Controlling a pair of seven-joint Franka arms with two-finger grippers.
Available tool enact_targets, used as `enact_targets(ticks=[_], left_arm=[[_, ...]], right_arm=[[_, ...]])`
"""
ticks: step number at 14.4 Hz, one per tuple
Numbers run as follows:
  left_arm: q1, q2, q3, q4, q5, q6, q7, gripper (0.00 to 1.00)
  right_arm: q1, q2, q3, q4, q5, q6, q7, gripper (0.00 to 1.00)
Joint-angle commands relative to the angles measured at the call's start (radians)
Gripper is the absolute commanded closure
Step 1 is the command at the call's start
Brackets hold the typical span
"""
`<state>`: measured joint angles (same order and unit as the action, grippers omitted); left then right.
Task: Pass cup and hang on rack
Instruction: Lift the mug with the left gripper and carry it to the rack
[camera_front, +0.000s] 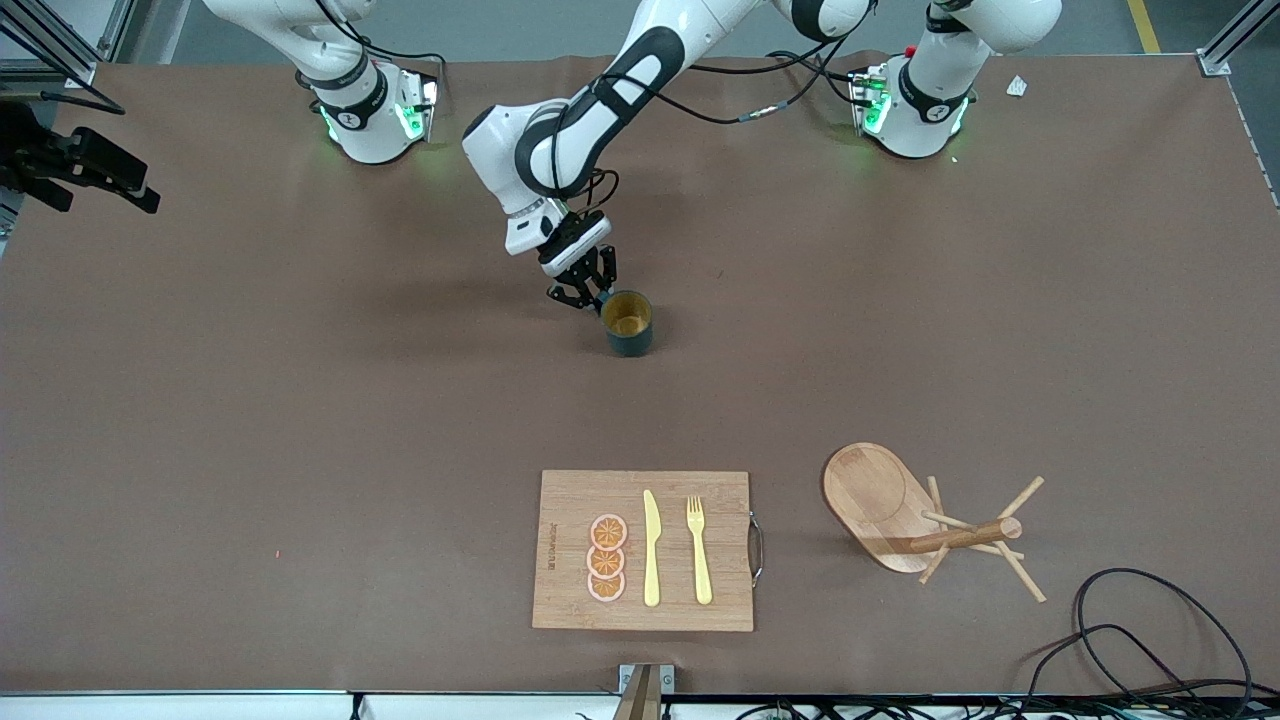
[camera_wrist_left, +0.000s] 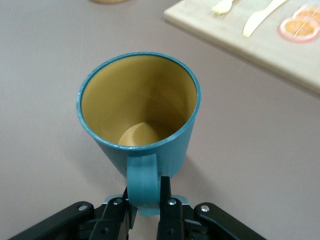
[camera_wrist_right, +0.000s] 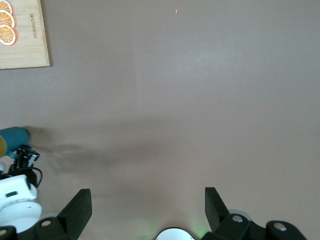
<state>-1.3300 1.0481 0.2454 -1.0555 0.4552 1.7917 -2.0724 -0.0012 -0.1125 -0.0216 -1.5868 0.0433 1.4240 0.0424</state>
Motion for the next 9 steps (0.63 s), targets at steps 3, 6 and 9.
enact_targets(ticks=[3, 6, 9], left_arm=[[0.141, -0.239, -0.001, -0.009, -0.131, -0.072, 0.207, 1.0], [0.259, -0.393, 0.0, -0.014, -0.263, -0.089, 0.313, 1.0], [0.397, -0.496, -0.003, -0.018, -0.395, -0.106, 0.434, 1.0]], right_arm=[[0.006, 0.008, -0.005, 0.025, 0.017, -0.056, 0.001, 0.0], [0.006, 0.008, -0.005, 0.024, 0.017, -0.053, 0.001, 0.0], [0.01, 0.008, -0.006, 0.022, 0.017, -0.053, -0.001, 0.0]])
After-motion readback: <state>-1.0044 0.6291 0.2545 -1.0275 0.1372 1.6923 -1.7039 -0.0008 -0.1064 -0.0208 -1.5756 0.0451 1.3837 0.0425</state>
